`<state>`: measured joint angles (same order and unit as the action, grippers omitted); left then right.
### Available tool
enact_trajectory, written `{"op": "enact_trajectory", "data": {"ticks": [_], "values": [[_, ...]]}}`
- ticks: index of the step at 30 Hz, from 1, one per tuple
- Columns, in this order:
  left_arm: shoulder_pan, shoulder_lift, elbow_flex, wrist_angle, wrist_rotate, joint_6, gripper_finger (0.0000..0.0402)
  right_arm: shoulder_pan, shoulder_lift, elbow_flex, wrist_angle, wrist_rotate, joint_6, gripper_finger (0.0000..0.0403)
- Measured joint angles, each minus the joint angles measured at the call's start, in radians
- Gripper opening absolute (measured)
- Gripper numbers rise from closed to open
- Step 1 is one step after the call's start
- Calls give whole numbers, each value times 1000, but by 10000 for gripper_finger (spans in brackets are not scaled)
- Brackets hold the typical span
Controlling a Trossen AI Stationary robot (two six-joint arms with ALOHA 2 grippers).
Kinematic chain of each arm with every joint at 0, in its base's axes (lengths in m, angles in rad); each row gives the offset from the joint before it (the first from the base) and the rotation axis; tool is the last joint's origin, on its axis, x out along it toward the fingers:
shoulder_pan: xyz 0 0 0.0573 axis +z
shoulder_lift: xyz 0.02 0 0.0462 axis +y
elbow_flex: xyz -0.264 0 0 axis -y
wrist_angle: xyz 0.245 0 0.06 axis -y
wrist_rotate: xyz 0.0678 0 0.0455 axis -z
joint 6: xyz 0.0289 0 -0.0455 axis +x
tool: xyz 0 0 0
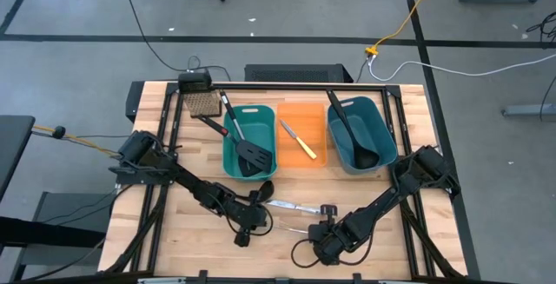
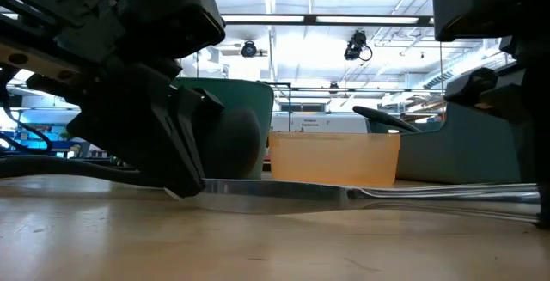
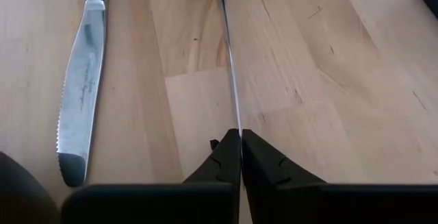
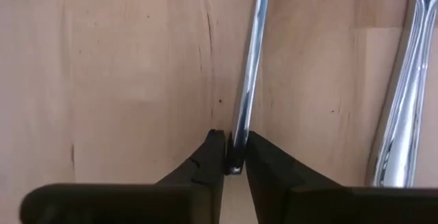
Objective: Pick & Place Kitchen Items
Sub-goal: Put the silver knife into the orange bin
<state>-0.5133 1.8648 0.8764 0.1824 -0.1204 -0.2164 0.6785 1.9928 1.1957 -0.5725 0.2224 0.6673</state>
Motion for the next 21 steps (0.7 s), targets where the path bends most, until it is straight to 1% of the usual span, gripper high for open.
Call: {"op": "enact_trajectory", "data": {"ticks": [2, 6, 8, 13, 19, 21], "values": [[0, 0, 0, -2, 2, 1, 5, -8, 1, 17, -20, -1, -24, 79], [0, 0, 0, -5, -1, 2, 5, -36, 1, 20, -27, -56, -47, 82], [0, 0, 0, -6, -1, 1, 5, -51, 1, 20, -30, -93, -48, 71], [-2, 0, 0, -6, -2, -2, 6, -64, 0, 20, -30, -110, -59, 29], [-2, 0, -1, -7, -1, -7, 6, -76, 0, 21, -30, -145, -59, 29], [-2, 0, -1, -5, -1, -8, 13, -76, 0, 21, -31, -150, -59, 29]]}}
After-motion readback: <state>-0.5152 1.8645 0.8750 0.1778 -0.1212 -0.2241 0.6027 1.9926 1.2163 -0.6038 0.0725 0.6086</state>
